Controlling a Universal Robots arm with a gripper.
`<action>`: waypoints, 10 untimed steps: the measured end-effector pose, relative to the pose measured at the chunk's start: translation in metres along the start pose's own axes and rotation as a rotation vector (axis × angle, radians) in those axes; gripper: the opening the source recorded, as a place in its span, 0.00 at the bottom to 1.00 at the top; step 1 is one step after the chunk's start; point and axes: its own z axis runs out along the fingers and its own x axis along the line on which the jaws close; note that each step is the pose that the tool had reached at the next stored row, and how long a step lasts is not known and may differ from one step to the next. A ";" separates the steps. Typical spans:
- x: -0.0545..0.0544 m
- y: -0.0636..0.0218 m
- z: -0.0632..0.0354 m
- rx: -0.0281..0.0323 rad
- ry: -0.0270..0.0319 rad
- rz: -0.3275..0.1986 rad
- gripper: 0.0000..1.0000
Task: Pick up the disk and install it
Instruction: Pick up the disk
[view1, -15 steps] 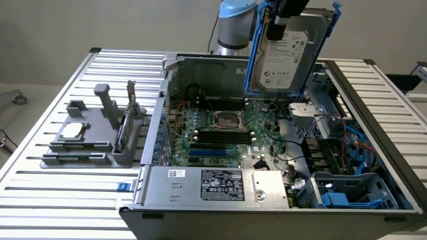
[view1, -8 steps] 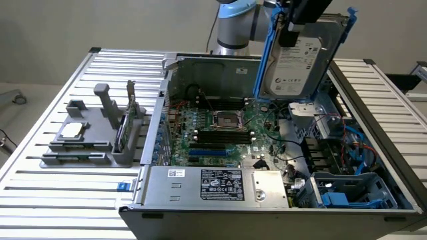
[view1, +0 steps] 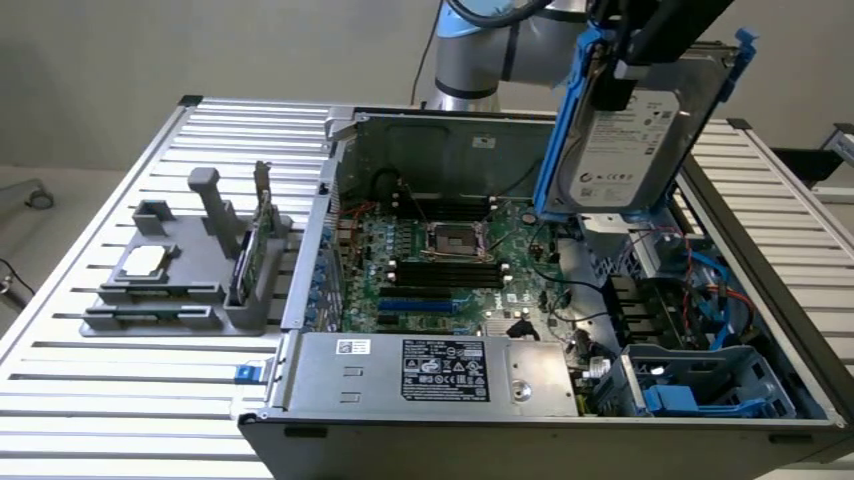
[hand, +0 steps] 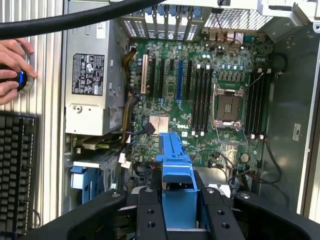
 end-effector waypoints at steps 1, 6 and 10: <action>0.002 -0.0024 0.0002 0.0002 -0.0001 0.000 0.33; 0.014 -0.0143 0.0012 0.0010 -0.0010 0.000 0.33; 0.023 -0.0239 0.0019 0.0015 -0.0016 0.000 0.33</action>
